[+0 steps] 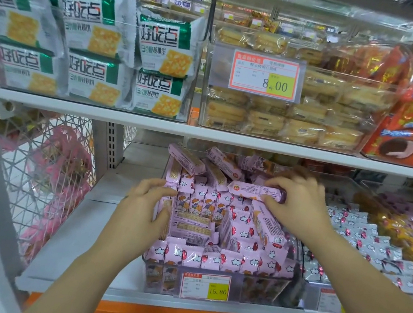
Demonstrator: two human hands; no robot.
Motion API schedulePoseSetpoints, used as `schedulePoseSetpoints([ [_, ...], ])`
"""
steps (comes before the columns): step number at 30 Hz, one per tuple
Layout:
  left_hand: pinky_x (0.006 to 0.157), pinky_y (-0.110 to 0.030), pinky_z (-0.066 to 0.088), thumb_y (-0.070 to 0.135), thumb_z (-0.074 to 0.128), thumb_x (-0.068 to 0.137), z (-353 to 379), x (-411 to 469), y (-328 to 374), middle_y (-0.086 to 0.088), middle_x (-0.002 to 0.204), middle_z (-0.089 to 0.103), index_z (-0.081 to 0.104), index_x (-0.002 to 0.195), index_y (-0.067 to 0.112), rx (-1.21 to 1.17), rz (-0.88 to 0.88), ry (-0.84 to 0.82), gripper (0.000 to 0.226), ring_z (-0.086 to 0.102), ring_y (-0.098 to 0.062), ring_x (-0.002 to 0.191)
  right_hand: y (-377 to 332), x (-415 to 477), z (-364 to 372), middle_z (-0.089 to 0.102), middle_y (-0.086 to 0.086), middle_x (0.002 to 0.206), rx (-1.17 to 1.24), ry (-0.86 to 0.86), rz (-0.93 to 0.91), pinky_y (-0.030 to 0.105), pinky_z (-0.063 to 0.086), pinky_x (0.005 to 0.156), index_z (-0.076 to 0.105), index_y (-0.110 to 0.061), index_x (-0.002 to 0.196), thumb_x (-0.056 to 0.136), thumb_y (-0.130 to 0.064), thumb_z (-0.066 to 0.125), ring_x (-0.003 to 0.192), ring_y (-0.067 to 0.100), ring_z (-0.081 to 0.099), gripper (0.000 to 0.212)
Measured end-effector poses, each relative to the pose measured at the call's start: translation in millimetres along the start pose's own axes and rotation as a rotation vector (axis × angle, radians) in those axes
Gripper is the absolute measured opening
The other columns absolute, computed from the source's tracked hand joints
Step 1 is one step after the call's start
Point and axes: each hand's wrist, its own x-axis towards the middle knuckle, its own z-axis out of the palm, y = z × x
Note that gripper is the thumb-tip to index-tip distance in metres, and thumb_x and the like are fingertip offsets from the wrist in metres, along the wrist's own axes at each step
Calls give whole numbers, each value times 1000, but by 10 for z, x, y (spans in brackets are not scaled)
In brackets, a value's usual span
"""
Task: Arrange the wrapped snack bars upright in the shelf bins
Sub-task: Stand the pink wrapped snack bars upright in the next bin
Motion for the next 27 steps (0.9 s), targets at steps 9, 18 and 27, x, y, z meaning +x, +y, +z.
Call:
schedulePoseSetpoints([
  [9,98,-23,33,19,56,92,-22,-9,3,9,133,45,61,118,26,-8,-8,1,28,44,-11,122,-107,-30,-31,61,-5,119,-30,-23,-31,38,22,100,61,-37,114,84,-45,61,119,24,39,32],
  [18,96,-19,28,18,57,91,-105,-17,-47,12,126,44,62,118,23,-12,-20,27,27,45,-13,119,-603,-174,-87,60,-10,118,210,-126,-277,35,29,106,64,-29,115,86,-37,63,116,12,45,30],
  [27,85,-6,30,18,57,92,-155,-15,-64,17,121,44,61,117,26,-100,-28,41,26,43,1,107,-1135,-94,346,55,3,130,738,-680,62,32,50,89,40,-21,137,90,-32,61,106,19,61,53],
])
